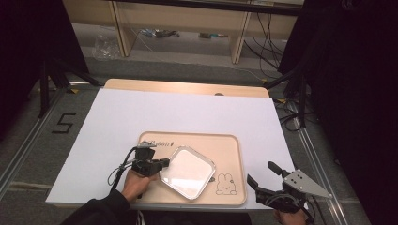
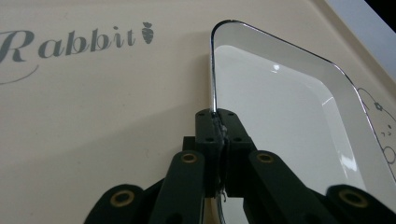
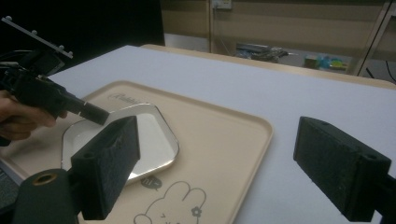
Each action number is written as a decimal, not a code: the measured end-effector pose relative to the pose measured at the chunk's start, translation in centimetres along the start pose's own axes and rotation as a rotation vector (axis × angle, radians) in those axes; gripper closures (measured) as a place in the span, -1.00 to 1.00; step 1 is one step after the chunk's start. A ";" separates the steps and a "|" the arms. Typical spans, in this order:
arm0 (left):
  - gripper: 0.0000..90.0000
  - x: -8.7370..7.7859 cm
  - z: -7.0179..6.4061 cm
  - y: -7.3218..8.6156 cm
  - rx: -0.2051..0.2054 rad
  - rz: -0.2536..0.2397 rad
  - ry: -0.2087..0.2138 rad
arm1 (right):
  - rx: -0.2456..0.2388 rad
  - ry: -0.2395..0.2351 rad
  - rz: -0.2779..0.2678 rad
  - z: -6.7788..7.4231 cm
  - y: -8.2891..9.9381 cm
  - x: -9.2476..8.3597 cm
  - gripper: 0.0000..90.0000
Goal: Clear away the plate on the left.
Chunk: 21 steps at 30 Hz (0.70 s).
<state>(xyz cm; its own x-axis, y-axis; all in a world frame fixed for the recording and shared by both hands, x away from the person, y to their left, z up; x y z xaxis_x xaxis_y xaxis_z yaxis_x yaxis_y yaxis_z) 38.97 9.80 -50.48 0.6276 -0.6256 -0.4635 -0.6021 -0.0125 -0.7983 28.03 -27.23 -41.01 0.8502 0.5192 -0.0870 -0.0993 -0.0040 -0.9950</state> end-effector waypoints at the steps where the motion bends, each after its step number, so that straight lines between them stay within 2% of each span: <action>1: 0.93 -0.1 -0.1 0.0 -0.002 0.003 0.002 | 0.000 0.000 0.000 0.0 0.0 0.0 -0.66; 4: 0.93 -0.6 -0.2 0.4 -0.007 0.030 0.008 | 0.000 -0.002 -0.004 0.0 0.0 0.0 -0.66; 5: 0.92 -0.7 -0.4 0.6 -0.022 0.031 0.004 | 0.003 -0.001 -0.003 0.0 0.0 0.0 -0.66; 7: 0.90 -1.1 -0.6 0.9 -0.012 0.038 0.004 | 0.015 -0.003 -0.007 0.1 0.0 0.1 -0.66; 10: 0.87 -1.5 -1.0 1.1 0.021 0.042 0.011 | 0.001 -0.002 -0.003 0.0 0.0 0.0 -0.66; 12: 0.86 -1.6 -1.4 1.4 0.014 0.057 0.021 | 0.001 -0.001 -0.004 0.0 0.0 0.0 -0.66; 18: 0.82 -2.0 -2.3 2.1 0.026 0.082 0.033 | 0.007 -0.002 -0.001 0.0 0.0 0.0 -0.66; 20: 0.79 -2.2 -2.5 2.3 0.035 0.095 0.049 | 0.007 -0.001 0.000 0.0 0.0 0.0 -0.66; 21: 0.78 -2.2 -2.7 2.5 0.031 0.089 0.042 | 0.032 -0.005 0.010 0.2 0.1 0.0 -0.66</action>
<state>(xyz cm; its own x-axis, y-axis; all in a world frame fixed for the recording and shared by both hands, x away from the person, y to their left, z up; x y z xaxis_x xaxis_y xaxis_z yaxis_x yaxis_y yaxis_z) 34.78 9.02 -50.38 0.5504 -0.6556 -0.5169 -0.6387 0.0681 -0.7665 27.95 -27.02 -41.09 0.8465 0.5235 -0.0969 -0.1248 0.0182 -0.9920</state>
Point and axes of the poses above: each handheld gripper's, and its own axes: x roughly forward along the jaws, y roughly out of its underside, z roughly to its left, the point moved 3 cm from there along x, roughly forward along the jaws, and after that the axes turned 14 degrees about -z, right-handed, at the moved point
